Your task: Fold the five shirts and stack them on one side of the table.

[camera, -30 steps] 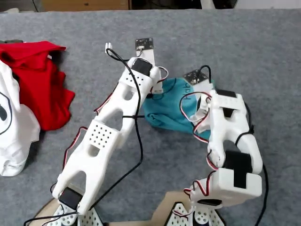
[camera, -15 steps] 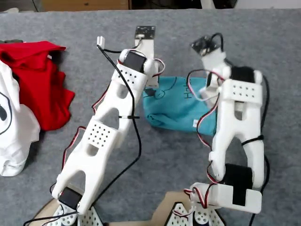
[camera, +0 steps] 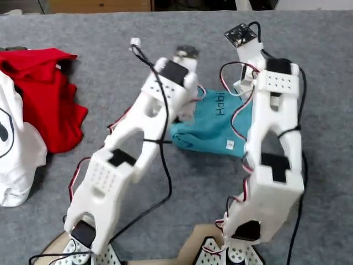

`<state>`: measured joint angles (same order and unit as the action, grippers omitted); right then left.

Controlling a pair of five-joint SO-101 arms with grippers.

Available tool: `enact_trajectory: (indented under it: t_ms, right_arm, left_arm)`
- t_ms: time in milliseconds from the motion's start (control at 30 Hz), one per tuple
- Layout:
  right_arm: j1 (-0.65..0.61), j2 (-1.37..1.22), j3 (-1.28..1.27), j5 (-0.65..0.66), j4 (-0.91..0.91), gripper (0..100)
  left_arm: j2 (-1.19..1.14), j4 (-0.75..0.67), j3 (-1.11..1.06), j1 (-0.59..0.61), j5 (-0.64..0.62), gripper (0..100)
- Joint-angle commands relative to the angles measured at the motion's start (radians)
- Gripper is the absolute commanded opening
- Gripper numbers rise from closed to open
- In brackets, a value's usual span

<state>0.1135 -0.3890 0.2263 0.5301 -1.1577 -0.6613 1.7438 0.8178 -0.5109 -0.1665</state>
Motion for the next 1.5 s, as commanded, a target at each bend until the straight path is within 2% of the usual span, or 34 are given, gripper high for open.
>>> enact_trajectory:
  t_ms: [0,267,467,733,1033,1467]
  right_arm:
    - [-0.015,-0.127,0.14,-0.012,0.046,0.5]
    - [-0.016,-0.394,0.329,-0.041,0.058,0.5]
    - [-0.012,-0.44,0.386,-0.041,0.029,0.5]
    - [-0.016,-0.446,0.386,-0.035,0.029,0.5]
    - [-0.016,-0.447,0.387,-0.034,0.031,0.5]
    - [-0.013,-0.449,0.387,-0.041,0.043,0.5]
  left_arm:
    - [0.148,-0.097,-0.23,-0.023,-0.012,2]
    - [0.17,-0.295,-0.529,-0.068,-0.071,2]
    - [0.18,-0.295,-0.505,-0.058,-0.095,2]
    - [0.366,-0.305,-0.402,0.009,-0.097,2]
    - [0.328,-0.477,-0.551,0.0,-0.14,2]
    - [0.321,-0.562,-0.612,-0.072,-0.173,2]
